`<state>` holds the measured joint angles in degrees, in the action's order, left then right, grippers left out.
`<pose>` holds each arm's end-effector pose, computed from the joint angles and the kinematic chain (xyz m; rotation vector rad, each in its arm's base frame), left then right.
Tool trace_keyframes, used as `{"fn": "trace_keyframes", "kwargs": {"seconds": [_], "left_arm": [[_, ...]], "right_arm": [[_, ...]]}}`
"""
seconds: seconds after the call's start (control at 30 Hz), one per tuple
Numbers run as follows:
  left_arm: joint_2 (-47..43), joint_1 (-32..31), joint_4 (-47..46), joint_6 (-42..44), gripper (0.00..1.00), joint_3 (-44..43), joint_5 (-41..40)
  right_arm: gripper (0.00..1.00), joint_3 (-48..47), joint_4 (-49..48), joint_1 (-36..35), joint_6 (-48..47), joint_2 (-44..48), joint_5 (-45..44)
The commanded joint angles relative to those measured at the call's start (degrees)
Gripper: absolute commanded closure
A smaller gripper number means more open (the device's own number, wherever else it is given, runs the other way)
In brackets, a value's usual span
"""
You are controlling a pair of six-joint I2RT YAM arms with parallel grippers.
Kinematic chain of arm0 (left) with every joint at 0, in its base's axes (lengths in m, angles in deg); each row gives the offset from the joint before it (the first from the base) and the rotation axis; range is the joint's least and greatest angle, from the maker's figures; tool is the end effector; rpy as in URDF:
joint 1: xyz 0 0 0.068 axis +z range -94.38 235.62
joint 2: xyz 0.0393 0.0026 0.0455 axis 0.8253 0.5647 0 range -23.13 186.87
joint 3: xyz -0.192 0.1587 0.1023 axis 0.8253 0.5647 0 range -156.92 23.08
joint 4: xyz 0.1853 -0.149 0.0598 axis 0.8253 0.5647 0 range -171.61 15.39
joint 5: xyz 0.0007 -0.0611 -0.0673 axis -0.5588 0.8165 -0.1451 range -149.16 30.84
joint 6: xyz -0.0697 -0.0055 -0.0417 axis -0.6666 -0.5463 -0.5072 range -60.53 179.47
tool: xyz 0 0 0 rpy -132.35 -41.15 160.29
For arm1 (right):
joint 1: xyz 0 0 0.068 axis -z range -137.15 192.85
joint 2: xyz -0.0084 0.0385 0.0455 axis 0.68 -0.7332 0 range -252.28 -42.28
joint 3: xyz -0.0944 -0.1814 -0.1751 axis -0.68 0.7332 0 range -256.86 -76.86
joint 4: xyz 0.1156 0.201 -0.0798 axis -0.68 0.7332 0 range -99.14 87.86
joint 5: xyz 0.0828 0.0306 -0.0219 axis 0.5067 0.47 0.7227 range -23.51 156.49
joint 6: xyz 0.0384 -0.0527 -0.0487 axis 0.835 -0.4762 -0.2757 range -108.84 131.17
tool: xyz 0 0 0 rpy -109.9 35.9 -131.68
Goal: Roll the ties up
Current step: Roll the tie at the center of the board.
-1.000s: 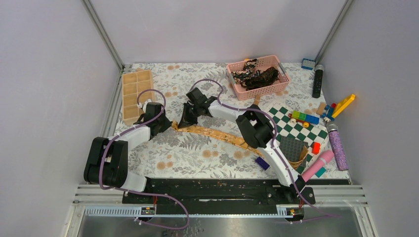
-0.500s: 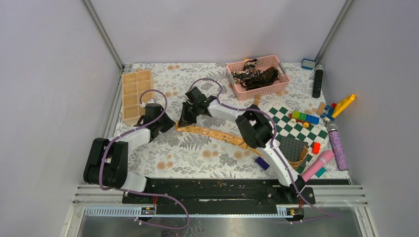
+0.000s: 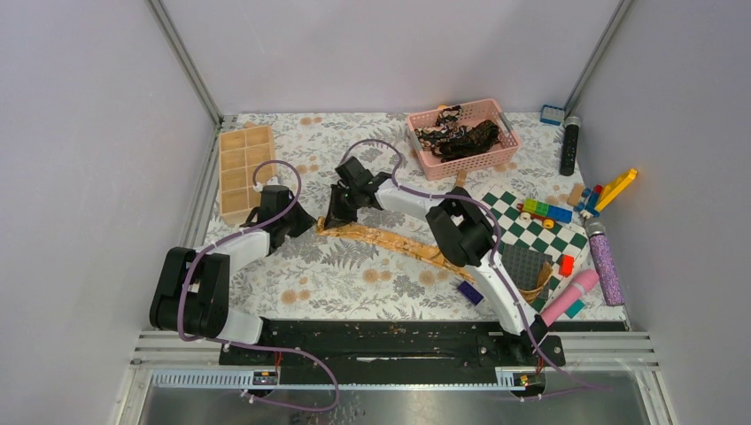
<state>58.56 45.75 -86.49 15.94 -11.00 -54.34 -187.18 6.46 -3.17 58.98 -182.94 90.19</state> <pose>0.2809 -0.0550 0.1456 -0.6478 2.2924 -0.5579 0.3578 0.4115 0.1156 -0.1843 2.6669 1.1691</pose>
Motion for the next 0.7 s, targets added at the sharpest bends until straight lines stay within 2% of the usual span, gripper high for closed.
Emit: {"fn": "trace_keyframes", "kwargs": {"seconds": [0.0,0.3,0.53,0.67], "left_arm": [[-1.9,-0.2,-3.4,1.0,1.0,-0.1,1.2],[-2.6,-0.2,-2.9,1.2,1.0,-0.3,0.7],[-2.8,-0.2,-3.0,1.2,1.0,-0.7,1.0],[-2.5,-0.3,-3.4,1.2,1.0,-0.6,1.3]], "right_arm": [[0.92,2.2,0.0,0.0,-2.9,7.3,-3.9],[0.89,5.1,-0.8,0.8,-2.9,10.1,-3.9],[0.94,11.3,2.4,1.1,-5.0,14.7,-10.8],[0.95,12.4,2.3,1.4,-5.3,13.8,-10.6]]}}
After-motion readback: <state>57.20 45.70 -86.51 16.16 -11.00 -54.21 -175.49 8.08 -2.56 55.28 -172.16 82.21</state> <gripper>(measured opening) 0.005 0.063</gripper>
